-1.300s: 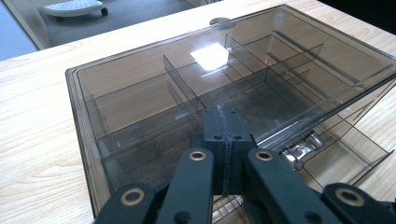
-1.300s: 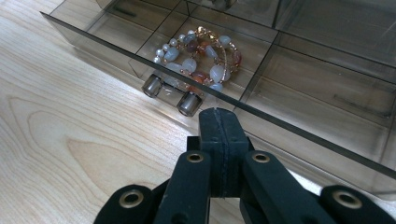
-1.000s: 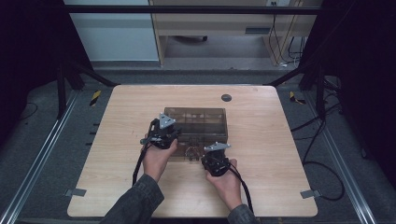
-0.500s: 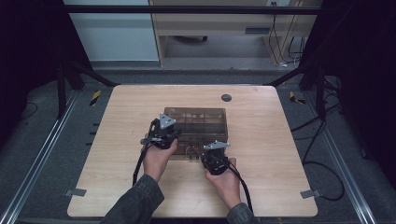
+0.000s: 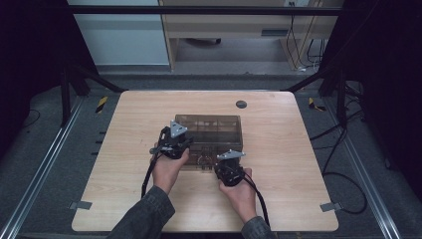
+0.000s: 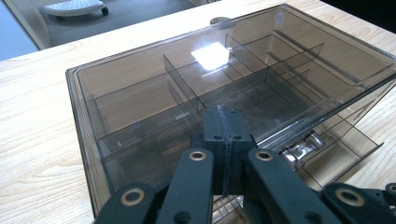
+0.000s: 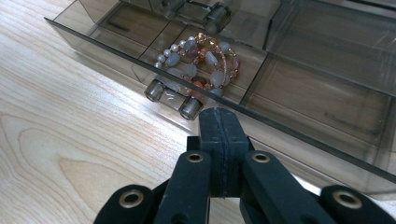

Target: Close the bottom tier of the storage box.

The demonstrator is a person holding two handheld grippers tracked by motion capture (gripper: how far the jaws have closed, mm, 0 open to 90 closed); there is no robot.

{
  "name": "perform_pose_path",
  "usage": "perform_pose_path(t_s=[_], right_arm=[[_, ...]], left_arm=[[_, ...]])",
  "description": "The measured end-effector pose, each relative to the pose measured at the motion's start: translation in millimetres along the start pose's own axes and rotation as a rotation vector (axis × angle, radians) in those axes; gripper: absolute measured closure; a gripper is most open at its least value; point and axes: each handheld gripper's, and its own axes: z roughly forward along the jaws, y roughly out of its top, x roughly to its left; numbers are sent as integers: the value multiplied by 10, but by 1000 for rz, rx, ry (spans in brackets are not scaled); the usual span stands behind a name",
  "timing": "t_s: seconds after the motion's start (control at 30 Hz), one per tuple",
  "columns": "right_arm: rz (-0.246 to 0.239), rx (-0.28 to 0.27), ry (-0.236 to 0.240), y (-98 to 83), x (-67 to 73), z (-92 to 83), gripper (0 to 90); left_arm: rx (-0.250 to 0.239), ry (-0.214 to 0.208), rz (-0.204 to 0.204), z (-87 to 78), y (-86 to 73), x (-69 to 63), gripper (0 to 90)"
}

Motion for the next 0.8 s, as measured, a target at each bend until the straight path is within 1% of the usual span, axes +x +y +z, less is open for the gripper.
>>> perform_pose_path(t_s=[0.27,0.57,0.7,0.8], right_arm=[[-1,-1,-9,18,0,30,900],[13,-17,-20,36,-5,39,900],[9,-28,-32,47,-19,51,900],[20,-32,-35,55,-24,51,900]], left_arm=[[0,-2,-2,-4,-3,3,900],[0,-1,0,-3,-3,0,900],[0,-1,0,-3,-2,0,900],[0,-1,-1,-3,-2,1,900]])
